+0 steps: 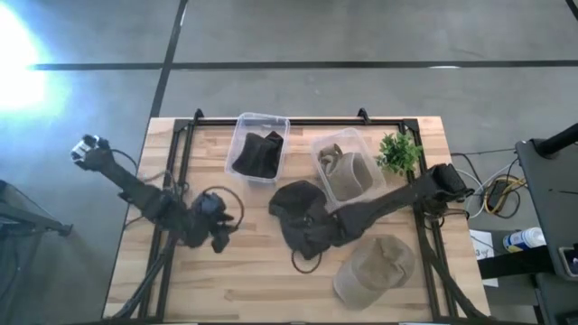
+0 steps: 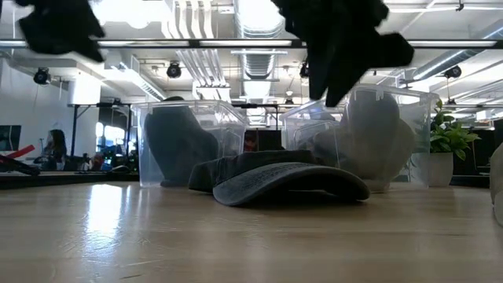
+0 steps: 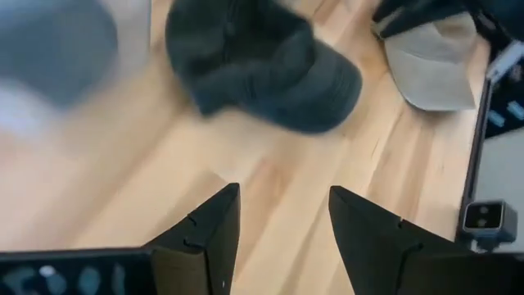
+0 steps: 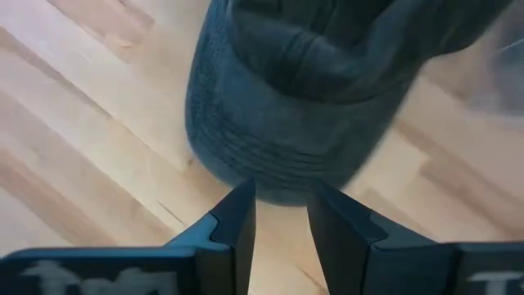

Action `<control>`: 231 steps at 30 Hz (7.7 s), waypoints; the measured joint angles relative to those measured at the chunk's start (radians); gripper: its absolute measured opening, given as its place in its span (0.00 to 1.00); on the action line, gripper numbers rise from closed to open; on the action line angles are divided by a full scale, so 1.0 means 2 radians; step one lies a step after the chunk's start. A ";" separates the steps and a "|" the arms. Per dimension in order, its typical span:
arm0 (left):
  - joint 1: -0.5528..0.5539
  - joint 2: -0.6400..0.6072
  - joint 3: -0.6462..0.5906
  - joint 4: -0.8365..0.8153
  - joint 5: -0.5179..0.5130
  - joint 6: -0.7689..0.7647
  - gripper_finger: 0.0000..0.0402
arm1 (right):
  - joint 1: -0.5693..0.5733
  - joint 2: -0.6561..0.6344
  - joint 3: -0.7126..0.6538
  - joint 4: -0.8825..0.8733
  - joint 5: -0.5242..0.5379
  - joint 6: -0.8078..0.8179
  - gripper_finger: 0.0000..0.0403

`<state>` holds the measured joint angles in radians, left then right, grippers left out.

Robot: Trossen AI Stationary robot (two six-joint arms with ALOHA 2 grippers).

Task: Pick & Place hat
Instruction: Put the black cap into the left transparent bin, then put the brown cap into the right transparent bin

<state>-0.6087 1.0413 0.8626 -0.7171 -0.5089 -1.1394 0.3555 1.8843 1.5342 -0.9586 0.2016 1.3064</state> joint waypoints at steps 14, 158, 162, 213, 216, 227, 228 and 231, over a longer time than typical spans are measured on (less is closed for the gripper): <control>-0.094 0.019 -0.099 0.110 -0.052 -0.197 0.45 | -0.003 0.038 -0.125 0.171 0.003 0.084 0.27; 0.222 0.012 0.165 0.109 -0.216 0.340 0.02 | 0.003 -0.114 -0.032 0.022 0.211 -0.066 0.27; 0.353 0.073 0.221 -0.050 -0.089 0.281 0.01 | 0.003 -0.141 -0.075 0.021 0.200 -0.013 0.27; 0.534 0.166 0.344 -0.207 0.227 0.335 0.38 | 0.213 -0.096 -0.343 0.368 -0.084 0.249 0.27; 0.461 0.113 0.338 -0.185 0.229 0.290 0.40 | 0.190 -0.079 -0.344 0.383 -0.052 0.251 0.27; 0.032 0.037 0.106 -0.025 0.058 -0.199 0.41 | 0.096 -0.019 -0.344 0.551 0.031 0.271 0.27; 0.004 0.040 0.072 0.024 0.040 -0.243 0.41 | 0.088 -0.011 -0.344 0.577 0.043 0.272 0.27; -0.062 0.056 -0.034 0.184 -0.016 -0.358 0.41 | 0.067 0.011 -0.344 0.663 0.062 0.273 0.27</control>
<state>-0.7319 1.1524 0.7951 -0.3486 -0.5411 -1.8557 0.4896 1.9061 0.8467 0.3673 0.3257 1.8518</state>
